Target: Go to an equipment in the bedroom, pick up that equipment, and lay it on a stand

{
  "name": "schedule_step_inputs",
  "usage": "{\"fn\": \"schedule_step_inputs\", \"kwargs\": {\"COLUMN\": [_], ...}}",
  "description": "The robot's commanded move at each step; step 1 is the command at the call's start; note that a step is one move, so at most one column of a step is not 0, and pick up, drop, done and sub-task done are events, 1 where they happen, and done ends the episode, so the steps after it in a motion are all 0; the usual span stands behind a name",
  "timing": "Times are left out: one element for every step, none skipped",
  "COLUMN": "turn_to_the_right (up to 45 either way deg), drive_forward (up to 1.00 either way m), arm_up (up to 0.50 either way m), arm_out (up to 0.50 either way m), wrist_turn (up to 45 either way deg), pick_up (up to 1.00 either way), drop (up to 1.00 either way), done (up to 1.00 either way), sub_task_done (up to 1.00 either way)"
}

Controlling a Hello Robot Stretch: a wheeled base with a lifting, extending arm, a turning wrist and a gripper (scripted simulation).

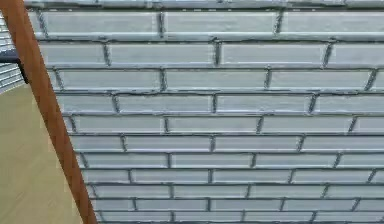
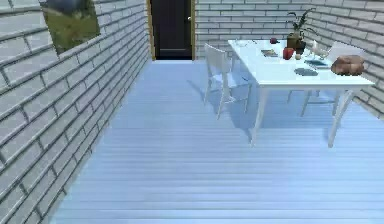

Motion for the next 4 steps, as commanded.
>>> {"fn": "schedule_step_inputs", "kwargs": {"turn_to_the_right": [-45.0, -45.0, -45.0, -33.0], "drive_forward": [0.00, 0.00, 0.00, 0.00], "arm_up": [0.00, 0.00, 0.00, 0.00], "arm_out": [0.00, 0.00, 0.00, 0.00], "wrist_turn": [0.0, 0.0, 0.0, 0.0], "pick_up": [0.00, 0.00, 0.00, 0.00], "drop": [0.00, 0.00, 0.00, 0.00], "done": [0.00, 0.00, 0.00, 0.00], "sub_task_done": [0.00, 0.00, 0.00, 0.00]}}
